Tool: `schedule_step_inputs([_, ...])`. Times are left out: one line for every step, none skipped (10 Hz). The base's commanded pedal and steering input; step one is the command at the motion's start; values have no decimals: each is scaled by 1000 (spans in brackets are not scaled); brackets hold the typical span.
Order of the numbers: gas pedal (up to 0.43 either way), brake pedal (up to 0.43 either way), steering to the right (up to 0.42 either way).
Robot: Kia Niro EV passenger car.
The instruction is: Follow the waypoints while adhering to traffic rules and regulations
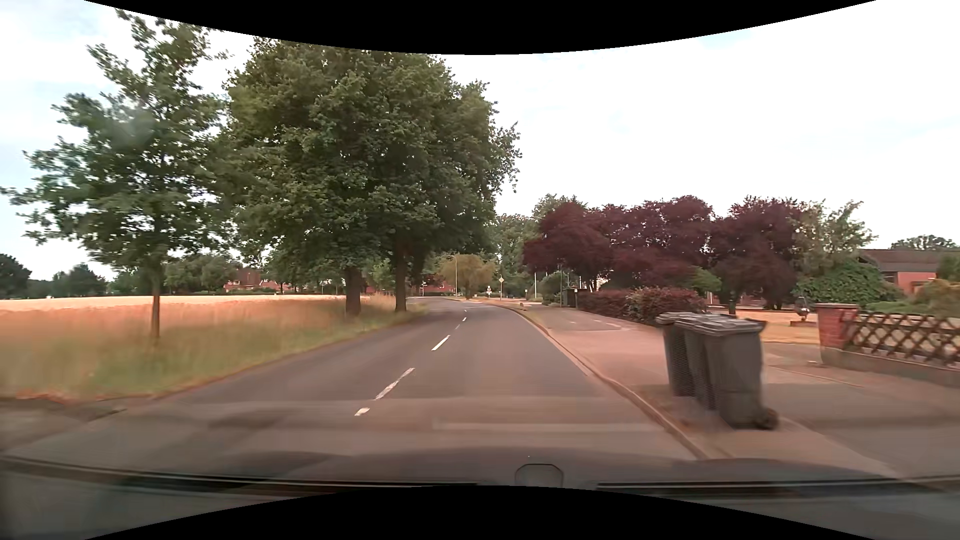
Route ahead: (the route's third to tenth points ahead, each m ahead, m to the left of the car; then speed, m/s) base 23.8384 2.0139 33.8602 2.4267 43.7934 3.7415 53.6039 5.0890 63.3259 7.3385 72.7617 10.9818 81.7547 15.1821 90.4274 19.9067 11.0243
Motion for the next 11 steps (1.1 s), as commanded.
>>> schedule_step_inputs([138, 0, -3])
schedule_step_inputs([138, 0, -3])
schedule_step_inputs([138, 0, -4])
schedule_step_inputs([138, 0, -5])
schedule_step_inputs([138, 0, -6])
schedule_step_inputs([138, 0, -6])
schedule_step_inputs([138, 0, -6])
schedule_step_inputs([138, 0, -6])
schedule_step_inputs([138, 0, -6])
schedule_step_inputs([138, 0, -6])
schedule_step_inputs([138, 0, -6])
